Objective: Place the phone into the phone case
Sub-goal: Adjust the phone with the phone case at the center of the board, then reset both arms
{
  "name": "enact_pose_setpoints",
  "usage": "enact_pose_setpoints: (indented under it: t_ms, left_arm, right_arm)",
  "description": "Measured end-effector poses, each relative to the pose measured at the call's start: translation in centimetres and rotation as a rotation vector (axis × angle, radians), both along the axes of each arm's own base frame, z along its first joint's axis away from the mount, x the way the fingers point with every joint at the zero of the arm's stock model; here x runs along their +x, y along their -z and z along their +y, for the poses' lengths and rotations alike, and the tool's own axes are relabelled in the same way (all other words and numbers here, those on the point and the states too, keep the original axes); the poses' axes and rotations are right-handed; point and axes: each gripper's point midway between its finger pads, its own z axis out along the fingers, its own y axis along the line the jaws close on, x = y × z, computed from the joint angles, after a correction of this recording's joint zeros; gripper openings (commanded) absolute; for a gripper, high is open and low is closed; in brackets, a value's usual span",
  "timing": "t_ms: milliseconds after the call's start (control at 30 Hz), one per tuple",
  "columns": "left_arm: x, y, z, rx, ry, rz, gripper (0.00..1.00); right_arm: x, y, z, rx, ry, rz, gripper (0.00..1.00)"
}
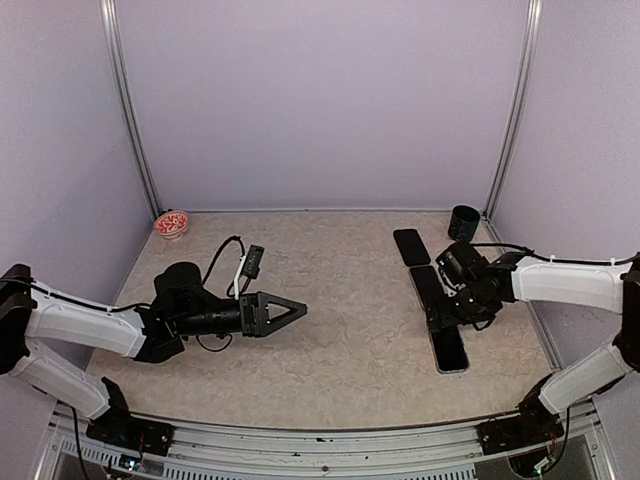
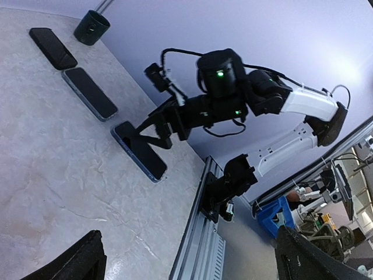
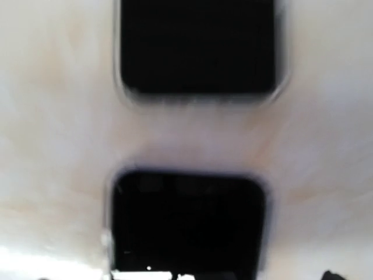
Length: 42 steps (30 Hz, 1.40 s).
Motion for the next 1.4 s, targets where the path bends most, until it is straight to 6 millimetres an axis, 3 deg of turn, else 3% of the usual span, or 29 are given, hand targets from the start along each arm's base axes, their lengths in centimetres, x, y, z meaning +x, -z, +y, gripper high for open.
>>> enact_pose_setpoints:
  t_ms: [133,233,333,400,533,700,833,1067,1400]
  left_arm:
    - [1.3,-0.9,1.8,0.067,-0.116,-0.023,0.99]
    - [3.0,-3.5,4.2,0.112,-0.264,-0.076,0.99]
    - [5.1,-7.1,8.1,0.125,-0.457,-0.131,0.99]
    - [6.4,-8.8,11.8,0.149,-0.616,-0.156,0.99]
    - [7.5,-9.8,19.9,0.244,-0.938,-0.194,0.99]
    - [5.7,-9.3,29.1,0.328,-1.273,-0.245,0.99]
    - [4.4,-8.2,34.1,0.41,-1.465,-0.248,0.99]
    - [3.5,-5.8,37.8,0.558,-1.613,-0.25,0.99]
    - [3.9,-5.3,39.2,0.619,-1.641,-0.254,0.99]
  right_arm:
    - [1.5,-6.2,-0.4,0.046,0.014,-0.2,0.99]
    - [2.1,-10.9,-2.5,0.084,0.062,-0.359,0.99]
    - [2.7,-14.3,-5.9,0.102,0.15,-0.493,0.99]
    - [2.6,-15.6,-8.5,0.088,0.213,-0.561,0.99]
    - [2.3,-16.2,-12.3,0.054,0.308,-0.616,1.0]
    - [2.5,-15.2,-17.5,0.023,0.452,-0.624,0.99]
    - [1.8,-14.7,-19.3,-0.009,0.49,-0.656,0.99]
    - [0.4,-16.7,-21.1,-0.066,0.553,-0.752,0.99]
    - [0.3,-15.1,-22.1,-0.085,0.635,-0.696,0.99]
